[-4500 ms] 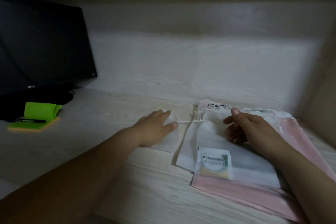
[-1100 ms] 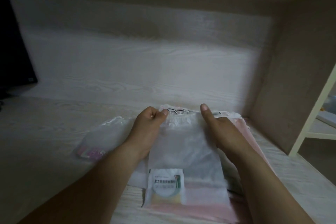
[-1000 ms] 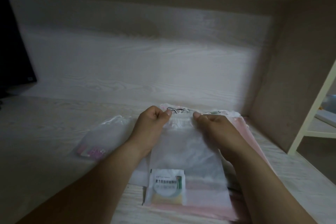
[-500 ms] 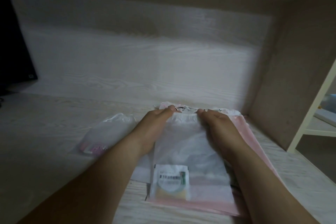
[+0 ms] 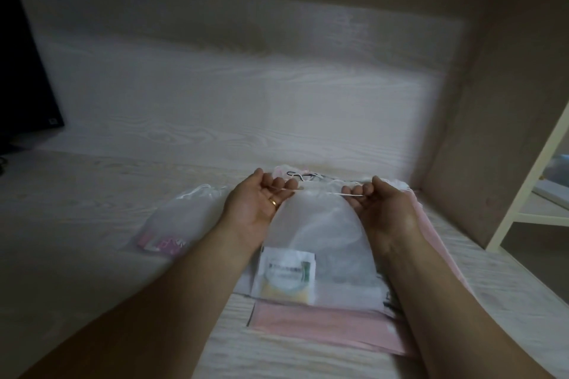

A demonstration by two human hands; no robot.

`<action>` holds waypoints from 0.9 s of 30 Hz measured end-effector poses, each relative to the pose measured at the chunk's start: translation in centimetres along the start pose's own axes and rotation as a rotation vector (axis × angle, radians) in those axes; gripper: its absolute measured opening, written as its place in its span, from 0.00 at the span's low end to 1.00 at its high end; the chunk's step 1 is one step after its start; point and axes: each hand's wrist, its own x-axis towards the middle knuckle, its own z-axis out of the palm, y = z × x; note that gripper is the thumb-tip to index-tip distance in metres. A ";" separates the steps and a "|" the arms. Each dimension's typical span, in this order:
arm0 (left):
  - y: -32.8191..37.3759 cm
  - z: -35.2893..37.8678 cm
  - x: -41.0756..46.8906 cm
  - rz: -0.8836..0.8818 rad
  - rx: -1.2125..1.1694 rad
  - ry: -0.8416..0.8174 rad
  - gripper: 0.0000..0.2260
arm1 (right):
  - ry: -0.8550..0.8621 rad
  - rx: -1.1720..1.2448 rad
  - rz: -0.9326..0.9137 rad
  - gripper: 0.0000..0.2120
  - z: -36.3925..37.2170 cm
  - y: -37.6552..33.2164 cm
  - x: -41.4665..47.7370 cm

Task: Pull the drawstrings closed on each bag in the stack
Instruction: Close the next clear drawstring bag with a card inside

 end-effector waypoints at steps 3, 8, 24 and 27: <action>-0.2 0.6 -0.7 0.061 0.151 -0.039 0.19 | -0.077 -0.228 -0.102 0.20 0.6 0.0 -0.5; -1.0 1.7 -2.7 0.154 0.721 -0.271 0.15 | -0.262 -0.883 -0.366 0.18 1.3 0.5 -1.4; -1.9 1.5 -2.2 0.198 0.858 -0.152 0.15 | -0.345 -1.019 -0.113 0.08 0.9 1.1 -1.3; -1.9 1.5 -2.5 0.190 0.895 -0.147 0.14 | -0.392 -0.920 -0.036 0.05 0.9 1.4 -1.7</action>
